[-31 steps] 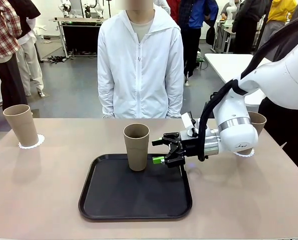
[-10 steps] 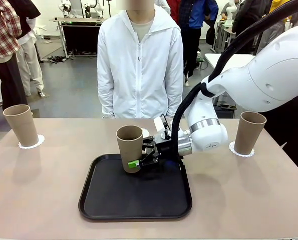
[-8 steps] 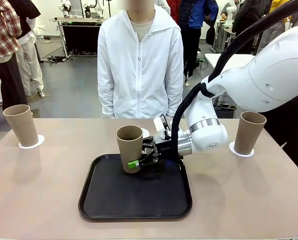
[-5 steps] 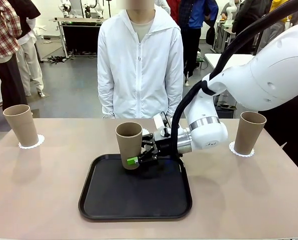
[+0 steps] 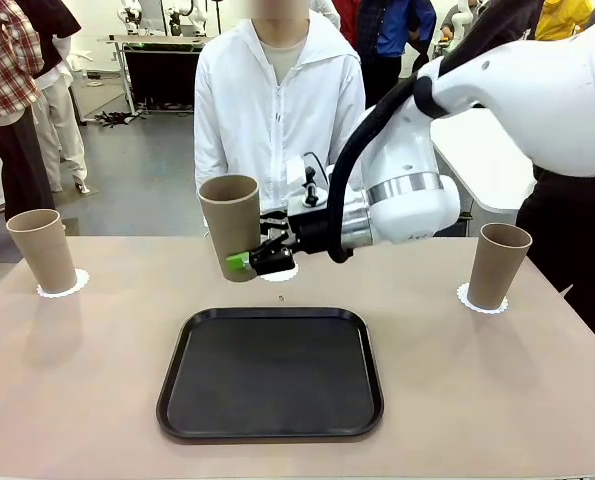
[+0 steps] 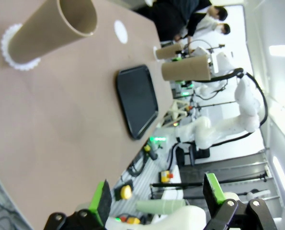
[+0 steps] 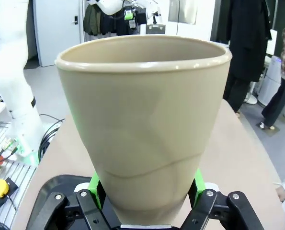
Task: Place coasters on the table and set cups on them.
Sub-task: Take one Reusable plastic cup from the Flat Tray and place it on a coaster set by the human.
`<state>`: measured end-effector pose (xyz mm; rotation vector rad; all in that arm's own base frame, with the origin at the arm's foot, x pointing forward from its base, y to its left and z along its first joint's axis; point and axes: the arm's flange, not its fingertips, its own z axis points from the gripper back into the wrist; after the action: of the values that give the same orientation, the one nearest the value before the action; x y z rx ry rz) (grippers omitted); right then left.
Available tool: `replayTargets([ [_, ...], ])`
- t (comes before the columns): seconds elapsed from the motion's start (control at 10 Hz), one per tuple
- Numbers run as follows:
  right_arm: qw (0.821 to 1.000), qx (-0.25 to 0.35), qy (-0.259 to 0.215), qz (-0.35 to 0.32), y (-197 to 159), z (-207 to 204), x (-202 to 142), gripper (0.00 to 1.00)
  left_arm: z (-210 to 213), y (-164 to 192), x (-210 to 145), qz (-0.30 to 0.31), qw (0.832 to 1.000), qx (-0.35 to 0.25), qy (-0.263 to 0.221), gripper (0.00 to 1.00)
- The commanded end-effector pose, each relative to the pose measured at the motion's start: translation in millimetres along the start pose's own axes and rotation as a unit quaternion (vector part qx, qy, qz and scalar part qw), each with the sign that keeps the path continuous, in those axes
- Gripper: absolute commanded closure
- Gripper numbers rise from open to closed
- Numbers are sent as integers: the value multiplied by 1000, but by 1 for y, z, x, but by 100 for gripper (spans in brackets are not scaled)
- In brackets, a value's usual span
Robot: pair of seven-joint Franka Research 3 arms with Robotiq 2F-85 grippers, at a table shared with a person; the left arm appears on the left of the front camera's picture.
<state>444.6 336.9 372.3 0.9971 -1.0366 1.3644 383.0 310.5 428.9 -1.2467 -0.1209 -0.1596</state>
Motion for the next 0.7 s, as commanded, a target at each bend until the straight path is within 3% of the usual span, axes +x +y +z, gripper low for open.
replayTargets([
  [0.0, 1000, -17, 10, -24, 2, 3, -8, 100, 1, -3, 0, 5, 1000, 2, -3, 0],
  [0.3, 1000, 0, 0, 0, 0, 0, 0, 100, 1, -3, 0, 5, 1000, 2, -3, 0],
  [0.4, 1000, -6, 4, -6, -1, 3, 3, 19, 1, -3, 0, 5, 1000, 2, -3, 0],
  [0.6, 999, -37, -3, -18, -48, 26, 13, 19, 1, -3, 0, 5, 1000, 2, -3, 0],
])
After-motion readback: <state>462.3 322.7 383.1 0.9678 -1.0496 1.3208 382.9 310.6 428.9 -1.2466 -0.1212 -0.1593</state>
